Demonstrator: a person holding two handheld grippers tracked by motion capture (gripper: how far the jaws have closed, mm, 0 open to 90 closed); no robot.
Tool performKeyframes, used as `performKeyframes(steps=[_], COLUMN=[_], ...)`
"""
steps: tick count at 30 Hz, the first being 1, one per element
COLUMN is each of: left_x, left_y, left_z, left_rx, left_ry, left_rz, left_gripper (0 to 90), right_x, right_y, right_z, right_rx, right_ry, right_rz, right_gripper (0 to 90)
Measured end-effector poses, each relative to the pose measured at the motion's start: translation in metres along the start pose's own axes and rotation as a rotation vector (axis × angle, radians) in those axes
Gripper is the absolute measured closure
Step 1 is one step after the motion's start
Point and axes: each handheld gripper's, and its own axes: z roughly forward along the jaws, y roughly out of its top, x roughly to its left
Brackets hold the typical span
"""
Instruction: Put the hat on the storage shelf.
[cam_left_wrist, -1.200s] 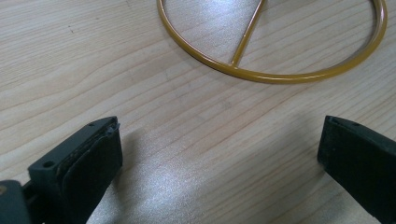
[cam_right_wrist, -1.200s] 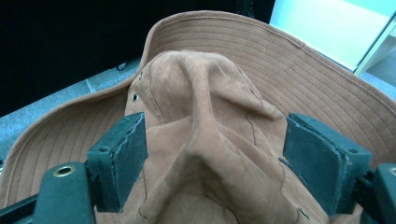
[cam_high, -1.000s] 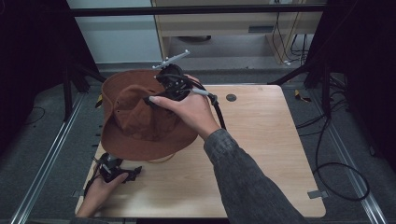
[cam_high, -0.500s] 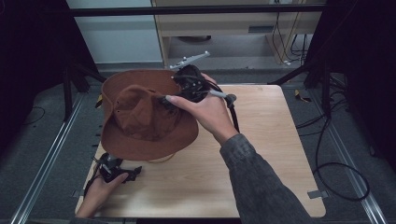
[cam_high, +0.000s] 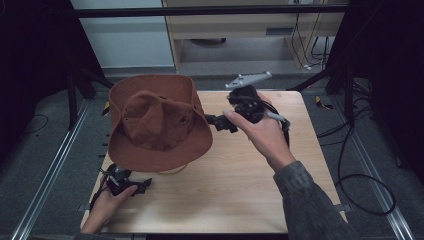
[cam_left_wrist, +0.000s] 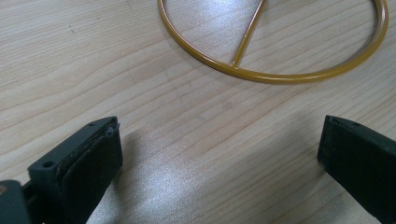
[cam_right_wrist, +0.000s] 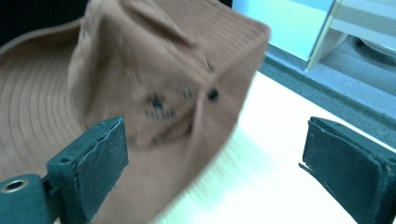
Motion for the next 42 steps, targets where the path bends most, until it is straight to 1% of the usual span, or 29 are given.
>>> performKeyframes(steps=[1, 2, 3, 4, 5, 6, 8, 10, 13, 15, 16, 18, 21, 22, 24, 26, 27, 28, 30, 31, 33, 34, 35, 36, 42], left_x=[-0.001, -0.001, 0.000, 0.000, 0.000, 0.000, 0.000, 0.000, 0.000, 0.000, 0.000, 0.000, 0.000, 0.000, 0.000, 0.000, 0.000, 0.000, 0.000, 0.000, 0.000, 0.000, 0.000, 0.000, 0.000], left_y=[0.000, 0.000, 0.000, 0.000, 0.000, 0.000, 0.000, 0.000, 0.000, 0.000, 0.000, 0.000, 0.000, 0.000, 0.000, 0.000, 0.000, 0.000, 0.000, 0.000, 0.000, 0.000, 0.000, 0.000, -0.001], left_z=[0.000, 0.000, 0.000, 0.000, 0.000, 0.000, 0.000, 0.000, 0.000, 0.000, 0.000, 0.000, 0.000, -0.001, -0.001, -0.001, -0.001, -0.001, -0.001, -0.001, -0.001, -0.001, -0.001, -0.001, -0.001], left_rx=[0.000, 0.000, -0.001, -0.001, 0.000, 0.000, 0.000, 0.000, 0.000, 0.000, 0.000, 0.000, 0.000, 0.000, 0.000, 0.000, 0.000, 0.000, 0.001, 0.000, 0.000, 0.001, 0.001, 0.000, 0.001], left_ry=[-0.003, -0.003, 0.002, 0.002, 0.002, 0.003, 0.003, 0.003, 0.003, 0.003, 0.003, 0.004, 0.004, 0.004, 0.004, 0.004, 0.004, 0.004, 0.004, 0.004, 0.004, 0.004, 0.004, 0.005, 0.005], left_rz=[-0.008, -0.008, 0.000, -0.001, -0.001, -0.001, -0.002, -0.002, -0.002, -0.002, -0.002, -0.001, -0.001, -0.002, -0.002, -0.002, -0.002, -0.002, -0.002, -0.002, -0.003, -0.002, -0.002, -0.002, -0.001], left_gripper=[0.0, 0.0, 0.0, 0.0, 0.0, 0.0, 0.0, 0.0, 0.0, 0.0, 0.0, 0.0, 0.0, 0.0, 0.0, 0.0, 0.0, 0.0, 0.0, 0.0, 0.0, 0.0, 0.0, 0.0, 0.0], right_x=[-0.003, -0.003, -0.006, -0.010, -0.013, -0.020, -0.027, -0.034, -0.043, -0.049, -0.049, -0.054, -0.058, -0.061, -0.062, -0.065, -0.067, -0.067, -0.070, -0.071, -0.072, -0.074, -0.074, -0.075, -0.081], right_y=[-0.007, -0.007, -0.012, -0.021, -0.027, -0.041, -0.055, -0.069, -0.089, -0.101, -0.101, -0.115, -0.129, -0.140, -0.143, -0.155, -0.163, -0.163, -0.172, -0.179, -0.183, -0.189, -0.189, -0.196, -0.221], right_z=[-0.004, -0.004, -0.008, -0.013, -0.015, -0.020, -0.024, -0.026, -0.028, -0.028, -0.028, -0.027, -0.025, -0.023, -0.023, -0.020, -0.018, -0.018, -0.016, -0.014, -0.014, -0.013, -0.013, -0.011, -0.005], right_rx=[-0.003, -0.003, -0.006, -0.007, -0.008, 0.001, 0.012, 0.018, 0.028, 0.037, 0.037, 0.045, 0.046, 0.052, 0.054, 0.063, 0.079, 0.079, 0.096, 0.105, 0.105, 0.110, 0.110, 0.116, 0.129], right_ry=[-0.007, -0.007, -0.011, -0.019, -0.026, -0.052, -0.080, -0.097, -0.122, -0.143, -0.143, -0.163, -0.183, -0.198, -0.204, -0.220, -0.234, -0.234, -0.249, -0.254, -0.255, -0.255, -0.255, -0.258, -0.255], right_rz=[0.004, 0.004, 0.012, 0.029, 0.034, 0.037, 0.042, 0.055, 0.059, 0.057, 0.057, 0.055, 0.051, 0.044, 0.045, 0.045, 0.040, 0.040, 0.035, 0.041, 0.046, 0.060, 0.060, 0.063, 0.115], right_gripper=[6.9, 6.9, 7.3, 8.1, 9.1, 12.3, 14.0, 15.0, 15.5, 15.7, 15.7, 16.4, 16.7, 16.7, 16.7, 16.9, 17.1, 17.1, 17.2, 17.2, 17.3, 17.3, 17.3, 17.3, 17.0])
